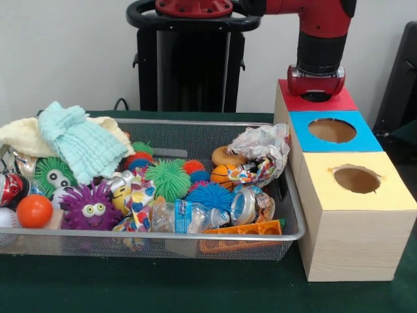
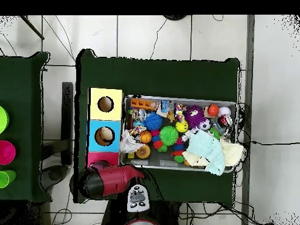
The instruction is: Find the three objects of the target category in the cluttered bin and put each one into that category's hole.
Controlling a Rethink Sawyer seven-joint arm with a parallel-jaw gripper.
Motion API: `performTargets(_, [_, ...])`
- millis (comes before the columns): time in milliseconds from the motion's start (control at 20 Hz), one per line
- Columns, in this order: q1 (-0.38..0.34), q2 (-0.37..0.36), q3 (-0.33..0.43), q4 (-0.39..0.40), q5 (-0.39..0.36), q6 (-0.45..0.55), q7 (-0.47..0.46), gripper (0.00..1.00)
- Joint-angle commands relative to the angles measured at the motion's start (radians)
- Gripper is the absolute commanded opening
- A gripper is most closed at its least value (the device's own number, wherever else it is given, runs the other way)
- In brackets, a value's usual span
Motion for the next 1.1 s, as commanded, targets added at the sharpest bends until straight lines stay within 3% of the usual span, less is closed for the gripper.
performTargets(50, [-0.011, 0.06, -0.067, -0.072, 0.013, -0.022, 0.151, 1.0])
performTargets(800, [-0.016, 0.038, -0.056, -0.063, 0.017, -0.009, 0.143, 1.0])
performTargets(1100, [-0.026, -0.013, -0.045, -0.048, 0.025, 0.052, 0.133, 1.0])
